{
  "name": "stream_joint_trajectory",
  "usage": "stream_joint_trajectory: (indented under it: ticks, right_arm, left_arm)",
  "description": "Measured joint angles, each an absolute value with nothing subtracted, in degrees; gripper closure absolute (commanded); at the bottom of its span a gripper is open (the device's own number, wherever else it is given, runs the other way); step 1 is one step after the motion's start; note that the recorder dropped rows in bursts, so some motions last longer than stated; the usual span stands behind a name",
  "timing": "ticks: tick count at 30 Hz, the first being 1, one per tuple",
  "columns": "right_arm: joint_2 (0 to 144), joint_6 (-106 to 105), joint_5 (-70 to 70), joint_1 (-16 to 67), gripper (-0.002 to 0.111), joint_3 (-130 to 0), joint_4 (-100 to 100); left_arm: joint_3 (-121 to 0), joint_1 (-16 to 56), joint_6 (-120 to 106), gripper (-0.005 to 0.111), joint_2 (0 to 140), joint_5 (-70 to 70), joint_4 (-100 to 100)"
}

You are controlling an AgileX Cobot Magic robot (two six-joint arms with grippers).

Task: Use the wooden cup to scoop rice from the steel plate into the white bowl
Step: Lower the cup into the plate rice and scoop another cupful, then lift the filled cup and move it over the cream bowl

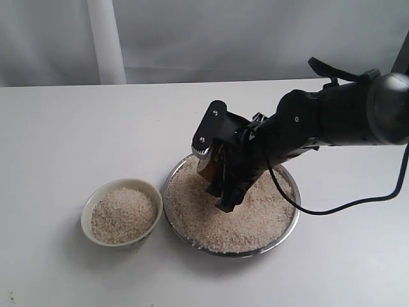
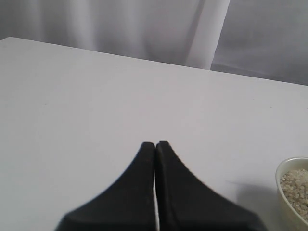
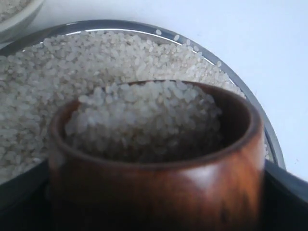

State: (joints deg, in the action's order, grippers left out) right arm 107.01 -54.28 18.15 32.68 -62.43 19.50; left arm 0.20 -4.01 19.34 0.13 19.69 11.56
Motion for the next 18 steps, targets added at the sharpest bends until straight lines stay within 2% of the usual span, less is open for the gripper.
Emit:
stream_joint_trajectory:
  ticks: [10,18]
  right_arm:
    - [105.6,-55.3,20.4,33.7,0.108,-63.1,20.0]
    - [105.3,-55.5,29.4,38.8,0.108,-74.9,17.3]
  left_arm:
    - [0.2,-4.0,19.3,0.107,0.1,19.7,11.6]
    - [0.2,-4.0,19.3,0.107,0.1,19.7,11.6]
